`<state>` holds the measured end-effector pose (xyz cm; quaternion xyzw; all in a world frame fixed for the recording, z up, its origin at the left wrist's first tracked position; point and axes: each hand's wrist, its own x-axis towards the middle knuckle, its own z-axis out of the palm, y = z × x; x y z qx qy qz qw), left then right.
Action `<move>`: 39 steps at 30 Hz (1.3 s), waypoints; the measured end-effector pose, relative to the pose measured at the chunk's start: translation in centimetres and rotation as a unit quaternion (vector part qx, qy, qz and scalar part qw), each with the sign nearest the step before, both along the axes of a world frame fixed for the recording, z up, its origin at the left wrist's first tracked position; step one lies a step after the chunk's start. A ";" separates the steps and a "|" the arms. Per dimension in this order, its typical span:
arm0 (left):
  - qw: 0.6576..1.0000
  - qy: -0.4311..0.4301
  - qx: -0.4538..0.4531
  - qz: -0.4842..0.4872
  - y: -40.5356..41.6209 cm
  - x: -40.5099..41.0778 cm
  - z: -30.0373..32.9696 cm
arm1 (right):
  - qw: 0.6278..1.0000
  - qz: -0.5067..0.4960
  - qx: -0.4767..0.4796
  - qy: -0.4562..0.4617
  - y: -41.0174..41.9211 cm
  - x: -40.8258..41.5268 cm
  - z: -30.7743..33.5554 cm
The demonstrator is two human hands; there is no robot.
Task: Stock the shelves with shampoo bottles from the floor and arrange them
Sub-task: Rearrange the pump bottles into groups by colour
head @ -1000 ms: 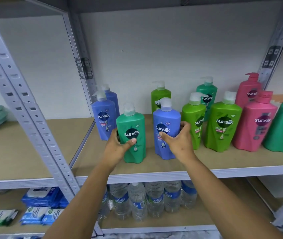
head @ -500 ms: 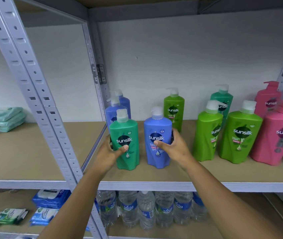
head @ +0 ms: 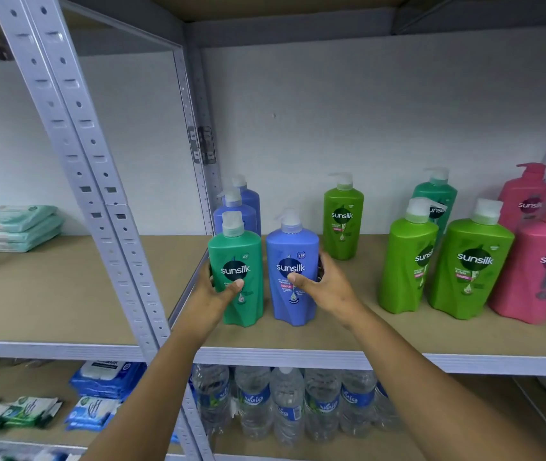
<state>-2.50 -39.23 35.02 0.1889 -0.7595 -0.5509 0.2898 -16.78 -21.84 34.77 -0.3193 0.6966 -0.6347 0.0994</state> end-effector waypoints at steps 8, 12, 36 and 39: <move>0.992 0.039 -0.064 0.106 6.2 1.2 -0.8 | 0.997 -0.031 0.049 0.056 5.8 1.1 0.2; 0.991 0.033 -0.100 0.088 9.4 0.6 -0.8 | 0.991 -0.078 0.069 0.079 11.3 1.0 0.6; 0.987 0.017 0.027 -0.160 22.0 -15.8 -0.5 | 0.970 -0.242 -0.007 0.026 24.0 -9.9 -0.6; 0.985 0.003 0.047 -0.168 21.6 -17.2 -1.9 | 0.968 -0.250 -0.019 0.006 23.4 -11.3 -1.5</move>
